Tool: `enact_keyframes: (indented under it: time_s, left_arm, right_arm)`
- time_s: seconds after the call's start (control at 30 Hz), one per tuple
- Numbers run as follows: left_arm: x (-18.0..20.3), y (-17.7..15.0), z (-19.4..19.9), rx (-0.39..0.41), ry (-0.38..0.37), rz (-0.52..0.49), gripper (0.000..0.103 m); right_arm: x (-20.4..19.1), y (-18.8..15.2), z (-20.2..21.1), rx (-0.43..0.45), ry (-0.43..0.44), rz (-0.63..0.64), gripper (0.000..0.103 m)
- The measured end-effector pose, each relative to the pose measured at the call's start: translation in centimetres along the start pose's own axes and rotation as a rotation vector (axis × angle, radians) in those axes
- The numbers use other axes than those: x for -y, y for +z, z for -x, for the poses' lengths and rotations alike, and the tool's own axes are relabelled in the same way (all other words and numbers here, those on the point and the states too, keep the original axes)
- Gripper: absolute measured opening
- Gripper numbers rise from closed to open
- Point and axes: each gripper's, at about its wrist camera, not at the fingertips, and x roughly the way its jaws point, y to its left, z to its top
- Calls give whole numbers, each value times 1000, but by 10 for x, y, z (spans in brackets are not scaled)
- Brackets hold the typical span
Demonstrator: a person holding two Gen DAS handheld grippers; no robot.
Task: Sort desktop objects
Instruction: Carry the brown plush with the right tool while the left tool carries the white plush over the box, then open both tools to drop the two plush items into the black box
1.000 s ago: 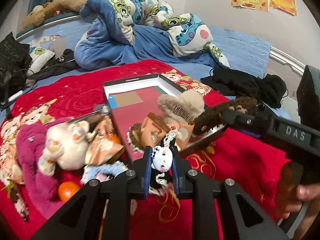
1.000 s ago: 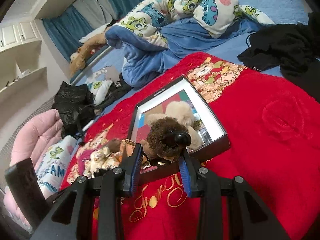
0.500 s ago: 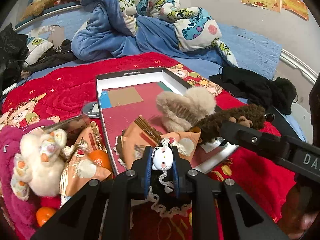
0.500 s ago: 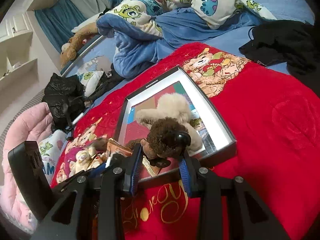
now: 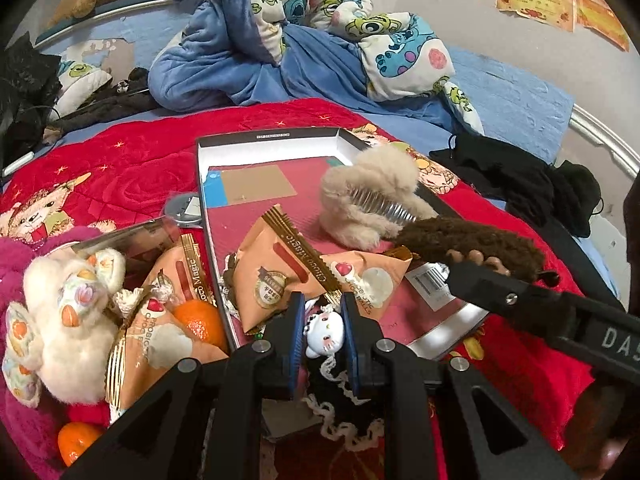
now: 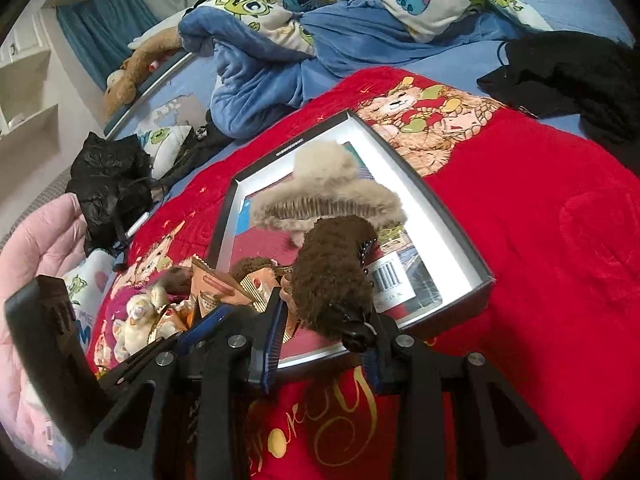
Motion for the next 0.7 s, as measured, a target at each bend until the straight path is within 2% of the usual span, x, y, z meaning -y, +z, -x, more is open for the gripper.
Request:
enact_keyframes:
  time_s: [0.17,0.2,0.7]
  left_arm:
    - [-1,-2,3,11,1,5,19]
    - [-2,-1,3,12,1,8,19]
    - [-3,-1,6,17,25,15,19]
  right_arm:
    - [2,0,2,-2,9,-2,32]
    - [2,0,2,-4,12,0,25]
    - [-1,-2,-3,-31,74,-14,25]
